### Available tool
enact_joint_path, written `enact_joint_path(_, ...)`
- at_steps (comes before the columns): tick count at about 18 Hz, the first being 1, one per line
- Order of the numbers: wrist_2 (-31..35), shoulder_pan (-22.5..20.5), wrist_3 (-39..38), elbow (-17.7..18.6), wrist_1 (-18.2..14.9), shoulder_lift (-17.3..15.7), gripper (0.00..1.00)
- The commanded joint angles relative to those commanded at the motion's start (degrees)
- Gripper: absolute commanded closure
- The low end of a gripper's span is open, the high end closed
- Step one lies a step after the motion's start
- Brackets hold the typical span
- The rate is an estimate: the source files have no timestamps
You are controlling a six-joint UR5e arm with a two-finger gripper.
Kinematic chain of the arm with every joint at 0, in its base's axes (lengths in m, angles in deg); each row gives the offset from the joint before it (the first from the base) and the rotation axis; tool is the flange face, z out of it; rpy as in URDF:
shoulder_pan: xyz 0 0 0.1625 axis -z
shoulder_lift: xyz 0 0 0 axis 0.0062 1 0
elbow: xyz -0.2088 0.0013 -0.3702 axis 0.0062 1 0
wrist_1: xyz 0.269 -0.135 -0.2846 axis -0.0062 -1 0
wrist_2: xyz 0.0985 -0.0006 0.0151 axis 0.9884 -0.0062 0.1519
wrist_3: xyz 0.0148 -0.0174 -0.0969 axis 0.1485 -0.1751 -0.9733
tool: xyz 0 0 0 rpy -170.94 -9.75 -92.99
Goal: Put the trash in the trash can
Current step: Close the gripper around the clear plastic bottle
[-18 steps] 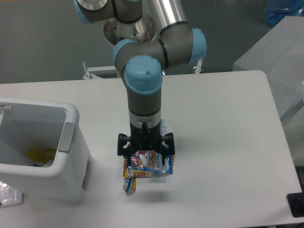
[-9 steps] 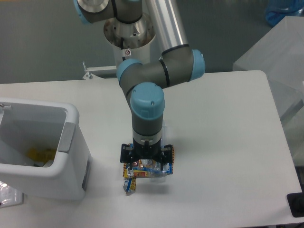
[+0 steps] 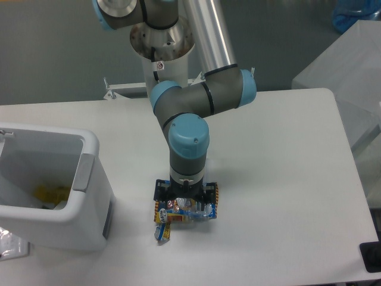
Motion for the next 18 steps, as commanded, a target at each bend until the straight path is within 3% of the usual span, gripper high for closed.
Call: enact_joint_path(18,2.5,-0.7,0.0,-0.3,1.4,4.7,0.0)
